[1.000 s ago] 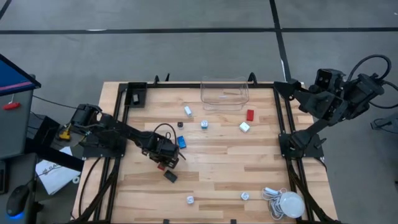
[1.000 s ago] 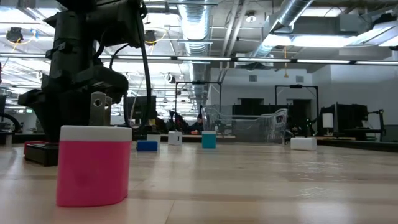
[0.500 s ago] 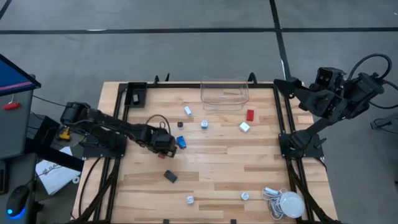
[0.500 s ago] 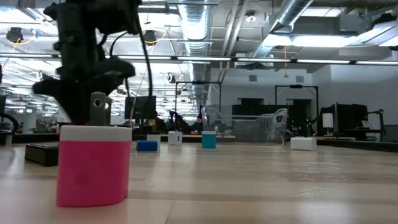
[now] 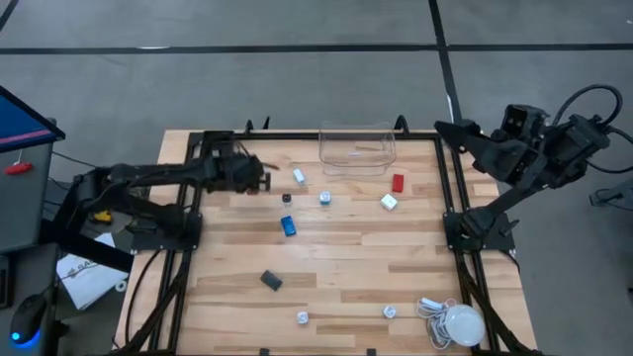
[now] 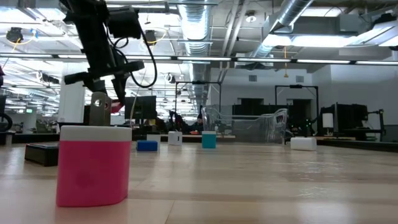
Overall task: Pick & Place Office items
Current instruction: Put the left red digital clock into the black basket
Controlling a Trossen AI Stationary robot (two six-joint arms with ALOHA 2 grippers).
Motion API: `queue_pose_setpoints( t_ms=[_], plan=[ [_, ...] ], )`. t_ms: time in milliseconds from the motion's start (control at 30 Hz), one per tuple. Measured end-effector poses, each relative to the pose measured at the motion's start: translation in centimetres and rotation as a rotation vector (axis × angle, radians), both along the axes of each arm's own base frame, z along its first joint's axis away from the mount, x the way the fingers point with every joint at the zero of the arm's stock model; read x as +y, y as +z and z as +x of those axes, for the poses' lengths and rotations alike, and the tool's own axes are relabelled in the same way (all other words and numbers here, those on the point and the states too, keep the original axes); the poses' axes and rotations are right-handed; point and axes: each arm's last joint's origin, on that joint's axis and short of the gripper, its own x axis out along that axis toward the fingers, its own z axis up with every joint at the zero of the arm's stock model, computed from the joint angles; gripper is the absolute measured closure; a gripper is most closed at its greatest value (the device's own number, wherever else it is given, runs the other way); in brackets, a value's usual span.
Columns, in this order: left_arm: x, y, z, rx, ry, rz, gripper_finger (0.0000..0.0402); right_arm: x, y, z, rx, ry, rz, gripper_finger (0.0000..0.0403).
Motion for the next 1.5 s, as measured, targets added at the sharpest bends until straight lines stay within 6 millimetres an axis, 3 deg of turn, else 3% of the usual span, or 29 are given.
queue_pose_setpoints(
  t_ms=[333, 567, 767, 1033, 1500],
  plan=[
    [7.7, 1.4, -3.7, 0.000, 0.158, 0.101, 0.0259, -0.2, -0.1, 0.0, 0.024, -0.063, 0.013, 0.0023],
    [10.6, 3.7, -6.0, 0.046, 0.265, 0.198, 0.0259, -0.2, -0.1, 0.0, 0.025, -0.067, 0.016, 0.0023],
    [11.5, 4.4, -6.8, 0.135, 0.342, 0.274, 0.0259, -0.4, -0.2, 0.1, 0.039, -0.087, 0.010, 0.0023],
    [11.9, 2.2, -6.2, 0.276, 0.326, 0.176, 0.0259, -0.5, -0.4, 0.2, 0.061, -0.091, 0.005, 0.0023],
    [12.5, -0.2, -5.5, 0.331, 0.421, 0.108, 0.0259, -0.7, -0.4, -0.1, 0.065, -0.092, 0.002, 0.0023]
  ],
)
